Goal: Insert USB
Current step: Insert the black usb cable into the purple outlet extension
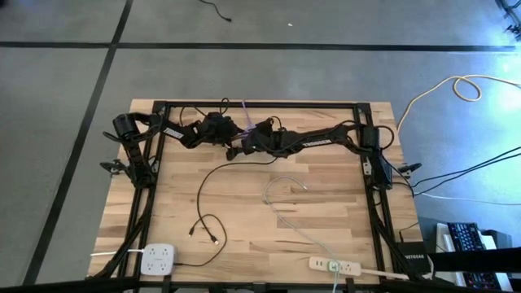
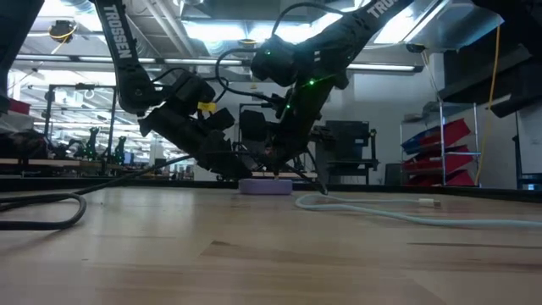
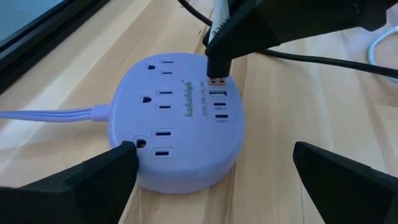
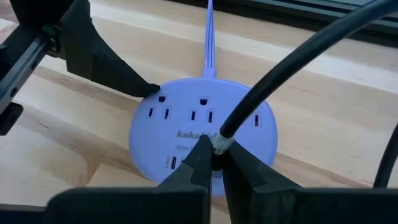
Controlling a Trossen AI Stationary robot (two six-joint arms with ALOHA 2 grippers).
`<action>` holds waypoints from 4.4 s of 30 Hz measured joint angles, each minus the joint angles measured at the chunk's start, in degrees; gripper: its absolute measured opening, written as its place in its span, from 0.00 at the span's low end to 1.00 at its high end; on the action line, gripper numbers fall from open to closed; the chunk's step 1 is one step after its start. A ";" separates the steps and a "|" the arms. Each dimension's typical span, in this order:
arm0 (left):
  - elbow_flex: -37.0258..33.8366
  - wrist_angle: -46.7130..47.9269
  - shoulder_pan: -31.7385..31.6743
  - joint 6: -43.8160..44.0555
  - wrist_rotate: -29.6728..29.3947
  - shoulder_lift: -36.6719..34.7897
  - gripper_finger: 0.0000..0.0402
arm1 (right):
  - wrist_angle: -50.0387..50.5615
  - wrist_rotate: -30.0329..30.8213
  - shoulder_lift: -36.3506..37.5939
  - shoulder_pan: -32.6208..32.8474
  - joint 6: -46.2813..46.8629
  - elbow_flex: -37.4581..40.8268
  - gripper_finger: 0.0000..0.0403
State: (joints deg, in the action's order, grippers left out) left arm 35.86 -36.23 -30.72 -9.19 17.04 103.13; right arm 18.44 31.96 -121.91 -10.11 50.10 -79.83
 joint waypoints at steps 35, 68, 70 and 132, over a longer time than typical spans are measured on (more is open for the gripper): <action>0.07 -0.46 0.15 0.23 0.56 -0.04 1.00 | 7.36 -3.32 -1.16 3.92 1.69 1.27 0.00; 0.04 -0.42 0.48 0.20 1.01 -0.04 1.00 | 9.37 7.91 4.57 7.59 -4.14 1.29 0.21; 0.04 -0.44 0.48 0.20 1.01 -0.04 1.00 | 11.59 7.94 6.02 8.05 -4.16 1.29 0.19; 0.00 0.39 0.74 1.73 1.64 -0.04 1.00 | -31.34 -8.05 8.26 4.37 -9.05 22.53 0.14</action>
State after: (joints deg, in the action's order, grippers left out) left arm 35.86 -35.83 -29.98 -7.46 18.68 103.09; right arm -12.90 23.90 -113.65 -5.74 41.05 -57.30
